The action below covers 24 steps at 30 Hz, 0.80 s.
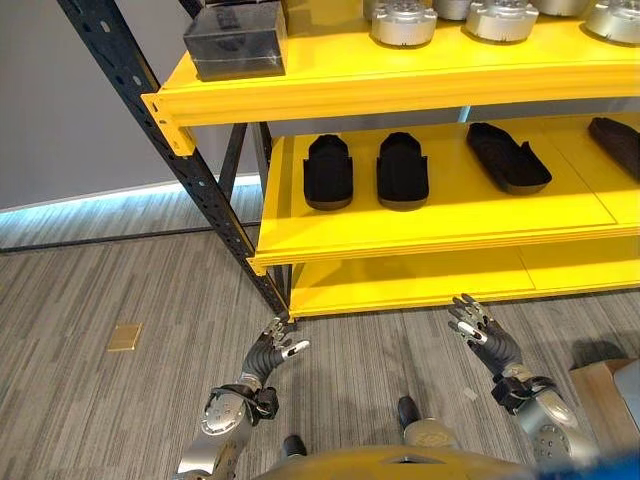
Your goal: Move parts from the plastic box to the shelf.
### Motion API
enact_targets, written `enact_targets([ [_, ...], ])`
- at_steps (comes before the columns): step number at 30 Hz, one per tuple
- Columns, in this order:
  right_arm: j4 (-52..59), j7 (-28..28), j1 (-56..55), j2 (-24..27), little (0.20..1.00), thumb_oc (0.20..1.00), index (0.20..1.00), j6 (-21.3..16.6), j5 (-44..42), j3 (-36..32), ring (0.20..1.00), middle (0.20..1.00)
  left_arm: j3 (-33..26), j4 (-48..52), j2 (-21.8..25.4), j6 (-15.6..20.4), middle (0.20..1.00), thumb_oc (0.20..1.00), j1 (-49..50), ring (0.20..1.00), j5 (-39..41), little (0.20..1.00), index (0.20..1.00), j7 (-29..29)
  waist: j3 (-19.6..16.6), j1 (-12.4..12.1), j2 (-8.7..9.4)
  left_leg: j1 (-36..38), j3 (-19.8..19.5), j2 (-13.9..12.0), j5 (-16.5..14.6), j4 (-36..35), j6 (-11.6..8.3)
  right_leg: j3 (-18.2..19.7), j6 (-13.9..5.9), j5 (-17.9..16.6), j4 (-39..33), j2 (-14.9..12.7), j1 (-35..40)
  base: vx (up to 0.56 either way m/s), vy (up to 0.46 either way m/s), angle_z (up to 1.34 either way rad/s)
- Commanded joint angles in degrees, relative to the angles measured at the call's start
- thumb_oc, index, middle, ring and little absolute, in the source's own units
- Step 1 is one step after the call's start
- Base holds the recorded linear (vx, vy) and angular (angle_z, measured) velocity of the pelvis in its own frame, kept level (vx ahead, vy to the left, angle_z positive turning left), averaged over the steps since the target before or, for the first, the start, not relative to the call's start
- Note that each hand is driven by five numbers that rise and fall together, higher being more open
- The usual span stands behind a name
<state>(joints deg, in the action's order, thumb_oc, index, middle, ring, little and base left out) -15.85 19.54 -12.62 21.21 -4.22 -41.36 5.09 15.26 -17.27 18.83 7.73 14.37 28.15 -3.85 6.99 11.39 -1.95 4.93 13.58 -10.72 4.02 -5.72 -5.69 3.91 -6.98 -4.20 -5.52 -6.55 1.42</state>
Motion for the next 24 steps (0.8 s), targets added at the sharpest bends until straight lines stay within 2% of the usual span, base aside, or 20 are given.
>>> enact_targets([
  [1, 4.0, -1.0, 4.0, 0.4, 1.0, 1.0, 1.0, -2.5, -0.7, -0.2, 1.0, 1.0, -1.9, 2.2, 2.4, 1.3, 1.0, 1.0, -2.1, 1.0, 1.5, 1.0, 1.0, -0.9, 1.9, -0.7, 2.23, 2.4, 1.2, -1.2, -4.5, 0.7, 1.38, -5.3, -1.35, 1.5, 1.2, -1.8, 0.7, 0.05, -0.018, 0.0],
  [7, 1.6, -3.9, 3.5, -0.2, 1.0, 1.0, 1.0, -1.4, -1.4, 0.4, 1.0, 1.0, -1.6, 2.2, 2.3, 1.1, 1.0, 1.0, -2.2, 1.0, 2.9, 1.0, 1.0, -1.2, 1.9, -0.5, 2.22, 2.7, 1.4, -1.6, -4.6, 0.7, 1.3, -5.7, -1.44, 1.6, 1.3, -2.0, 0.9, 0.01, -0.005, 0.0],
  [15, -3.7, -2.4, 2.9, -1.4, 1.0, 1.0, 1.0, -1.3, 0.1, 0.0, 1.0, 1.0, -2.1, 0.4, 2.1, -0.2, 1.0, 1.0, -1.9, 1.0, 4.1, 1.0, 1.0, -3.0, 2.0, -0.6, 2.17, 3.0, 1.3, -1.8, -4.7, 0.7, 1.16, -6.1, -1.54, 1.6, 1.2, -2.2, 1.3, 0.0, 0.0, 0.0],
  [20, -4.2, -2.4, 2.9, -1.4, 1.0, 1.0, 1.0, -1.8, -0.5, 0.5, 1.0, 1.0, -1.9, 0.3, 2.0, 0.5, 1.0, 1.0, -1.6, 1.0, 2.6, 1.0, 1.0, -3.0, 2.0, -0.7, 2.18, 3.1, 1.4, -1.9, -4.6, 0.7, 1.14, -6.2, -1.52, 1.6, 1.1, -2.2, 1.4, 0.0, 0.0, 0.0],
  [24, -4.1, -2.6, 3.1, -1.5, 1.0, 1.0, 1.0, -1.7, -1.6, 0.7, 1.0, 1.0, -1.7, 0.6, 2.0, -0.5, 1.0, 1.0, -1.8, 1.0, 3.4, 1.0, 1.0, -2.8, 1.9, -0.7, 2.14, 3.3, 1.4, -1.9, -4.7, 0.7, 1.16, -6.2, -1.56, 1.7, 1.1, -2.3, 1.6, 0.0, 0.0, 0.0],
])
